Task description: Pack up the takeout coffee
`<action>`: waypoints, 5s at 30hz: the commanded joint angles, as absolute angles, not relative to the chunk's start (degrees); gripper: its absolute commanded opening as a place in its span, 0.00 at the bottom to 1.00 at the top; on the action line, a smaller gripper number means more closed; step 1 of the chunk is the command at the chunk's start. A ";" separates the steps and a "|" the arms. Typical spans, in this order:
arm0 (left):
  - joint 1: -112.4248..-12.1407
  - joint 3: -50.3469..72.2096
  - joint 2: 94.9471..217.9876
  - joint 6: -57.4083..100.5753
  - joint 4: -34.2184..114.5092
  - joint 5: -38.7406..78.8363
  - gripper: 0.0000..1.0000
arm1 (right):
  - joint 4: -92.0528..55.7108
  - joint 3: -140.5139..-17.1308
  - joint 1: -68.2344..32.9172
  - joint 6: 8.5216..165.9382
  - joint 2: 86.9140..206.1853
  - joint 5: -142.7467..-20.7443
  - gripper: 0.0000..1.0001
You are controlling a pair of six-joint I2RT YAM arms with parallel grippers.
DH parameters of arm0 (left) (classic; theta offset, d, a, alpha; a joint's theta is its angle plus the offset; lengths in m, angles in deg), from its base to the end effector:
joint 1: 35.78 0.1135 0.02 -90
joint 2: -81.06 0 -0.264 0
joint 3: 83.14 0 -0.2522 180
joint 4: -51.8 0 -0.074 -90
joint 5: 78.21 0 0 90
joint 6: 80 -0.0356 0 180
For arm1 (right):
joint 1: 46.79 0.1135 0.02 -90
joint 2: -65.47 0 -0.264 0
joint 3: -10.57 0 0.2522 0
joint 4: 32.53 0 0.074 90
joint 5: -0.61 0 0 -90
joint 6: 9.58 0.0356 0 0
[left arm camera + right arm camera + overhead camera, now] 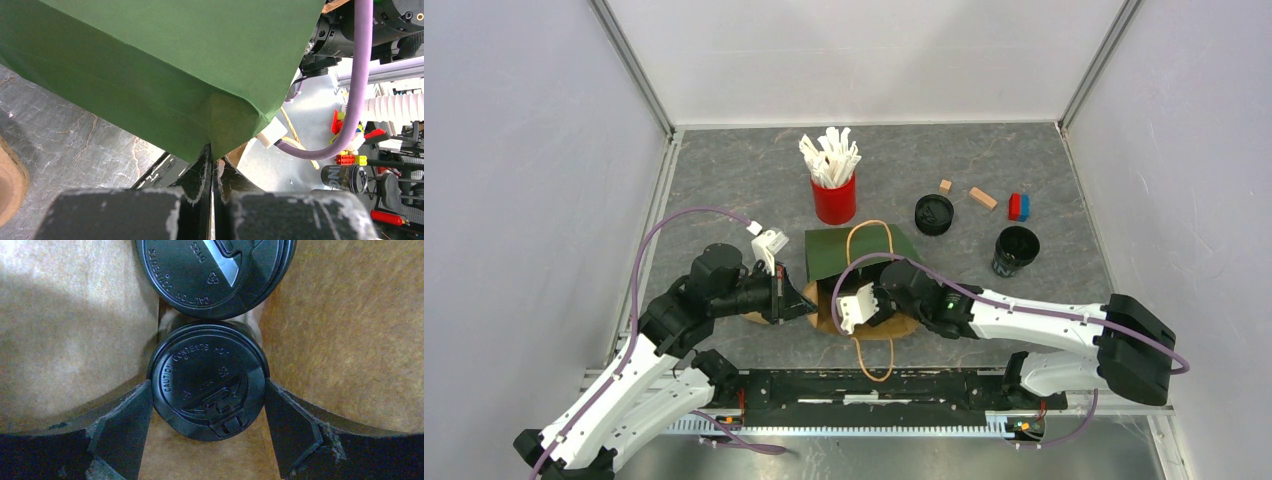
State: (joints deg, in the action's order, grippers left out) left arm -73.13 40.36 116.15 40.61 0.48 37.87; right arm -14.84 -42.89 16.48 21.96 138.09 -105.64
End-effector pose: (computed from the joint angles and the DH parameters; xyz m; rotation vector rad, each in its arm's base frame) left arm 0.0944 -0.0917 0.3045 0.4320 2.2222 -1.1563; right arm 0.1285 0.2330 0.2178 -1.8379 1.2036 -0.2666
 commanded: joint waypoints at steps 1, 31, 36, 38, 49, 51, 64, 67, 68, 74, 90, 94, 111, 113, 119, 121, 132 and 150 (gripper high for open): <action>-73.14 40.30 115.35 42.61 2.25 39.82 0.02 | -13.67 -43.98 15.97 23.11 139.68 -104.72 0.83; -73.18 39.89 116.19 42.88 2.15 39.43 0.02 | -11.65 -45.28 15.00 23.76 135.90 -105.11 0.96; -73.14 39.86 116.80 42.97 2.36 39.94 0.02 | -9.71 -46.89 15.05 25.09 135.37 -104.52 0.96; -73.14 39.77 117.00 42.90 2.36 40.01 0.02 | -8.91 -47.63 15.00 25.78 135.23 -104.36 0.96; -73.14 39.75 117.56 42.95 2.82 40.44 0.02 | -5.95 -49.15 15.04 27.29 133.49 -103.66 0.95; -73.14 39.73 117.55 42.96 2.89 40.48 0.02 | -5.69 -49.33 15.10 27.46 133.33 -103.29 0.97; -73.14 39.77 117.72 43.05 3.06 40.79 0.02 | -2.07 -50.47 15.52 29.06 132.06 -102.24 0.86; -73.14 39.77 117.72 43.18 3.16 40.79 0.02 | -1.78 -50.60 15.58 29.37 131.90 -102.27 0.88; -73.14 39.75 117.73 43.14 3.16 40.83 0.02 | -1.79 -50.73 15.70 29.44 131.96 -102.35 0.89; -73.17 39.26 118.52 43.32 2.55 40.43 0.02 | -1.79 -51.04 16.31 29.61 131.90 -101.82 0.81; -73.14 39.37 117.95 43.58 2.80 40.48 0.02 | -4.37 -49.77 16.66 31.30 131.98 -100.35 0.39; -73.14 39.42 117.97 43.57 2.93 40.53 0.02 | -5.33 -48.41 16.65 31.72 132.54 -99.14 0.29; -73.15 39.90 118.08 43.58 3.57 41.51 0.02 | -18.33 -40.62 15.18 31.90 135.42 -105.67 0.17; -73.14 39.98 118.20 43.68 3.68 41.58 0.02 | -20.03 -39.91 14.77 32.29 135.52 -105.82 0.16; -73.14 39.95 118.12 43.68 3.68 41.65 0.02 | -21.18 -38.88 13.79 33.12 135.70 -106.21 0.16; -73.14 39.93 118.07 43.67 3.68 41.61 0.02 | -21.14 -38.89 13.60 33.13 135.98 -106.02 0.16; -73.14 40.25 118.13 43.94 3.85 41.58 0.02 | -21.58 -39.92 13.50 33.31 137.13 -105.60 0.15; -73.14 40.21 118.06 44.00 3.64 41.14 0.02 | -18.20 -42.64 13.06 34.58 135.84 -104.16 0.15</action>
State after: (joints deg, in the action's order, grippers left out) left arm -73.13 40.47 118.21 42.14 1.81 39.05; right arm -21.29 -40.16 13.66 33.06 137.45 -104.74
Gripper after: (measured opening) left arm 0.030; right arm 0.152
